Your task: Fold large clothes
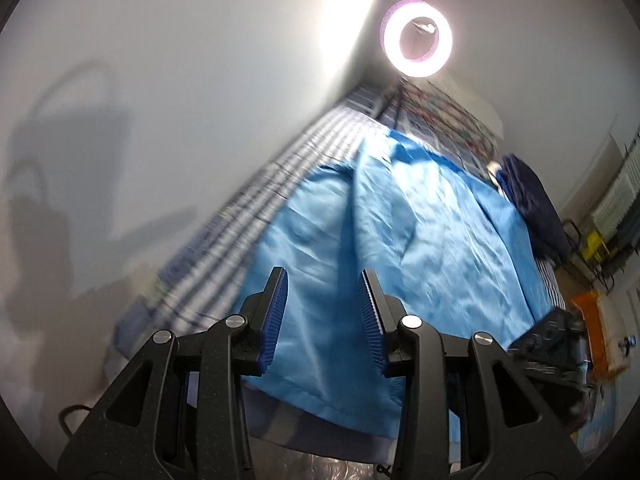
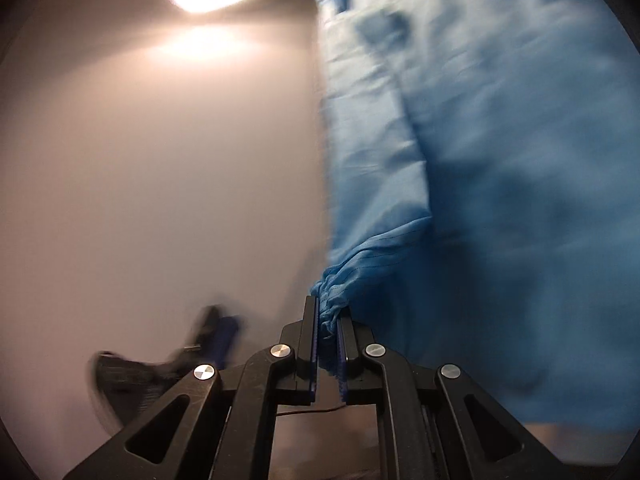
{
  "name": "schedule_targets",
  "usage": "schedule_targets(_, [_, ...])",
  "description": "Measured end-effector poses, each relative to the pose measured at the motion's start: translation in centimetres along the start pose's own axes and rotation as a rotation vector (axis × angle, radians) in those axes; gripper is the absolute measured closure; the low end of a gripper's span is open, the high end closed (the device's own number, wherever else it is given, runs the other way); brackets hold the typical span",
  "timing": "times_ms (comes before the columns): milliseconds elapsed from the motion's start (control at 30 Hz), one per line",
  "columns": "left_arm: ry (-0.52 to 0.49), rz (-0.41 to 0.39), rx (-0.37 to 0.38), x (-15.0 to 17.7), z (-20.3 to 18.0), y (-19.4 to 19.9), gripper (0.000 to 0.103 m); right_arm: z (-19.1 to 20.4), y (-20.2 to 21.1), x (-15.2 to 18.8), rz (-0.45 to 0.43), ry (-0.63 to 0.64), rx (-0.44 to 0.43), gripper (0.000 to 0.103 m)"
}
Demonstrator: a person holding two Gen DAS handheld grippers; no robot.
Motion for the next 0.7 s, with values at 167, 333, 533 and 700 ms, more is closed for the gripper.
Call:
schedule_targets(167, [0.045,0.049,0.011,0.5,1.6,-1.2,0.066,1.6,0.1,-0.2,0.004,0.192,0.142,0.097])
schedule_targets(333, [0.003,0.139,0.042,2.2,-0.1,-3.4,0.065,1.3,2.1,1.9,0.102,0.342,0.426,0.073])
schedule_targets(533, [0.024,0.23,0.062,3.6,-1.3,-6.2,0.065,2.8,6.9,0.3,0.1,0.476,0.5,0.054])
schedule_targets(700, [0.054,0.323,0.085,5.2,-1.7,-8.7,0.065,0.8,4.0,-6.8,0.103,0.523,0.568,0.048])
Point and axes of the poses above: each gripper's, at about its wrist camera, not at the fingertips, and y roughly against the way its jaws point, z to its left, x to its underside, the point moved 4 cm from there along -y, roughly the way its jaws point, and after that the axes turned 3 degrees about -x, right-handed, at the moved point
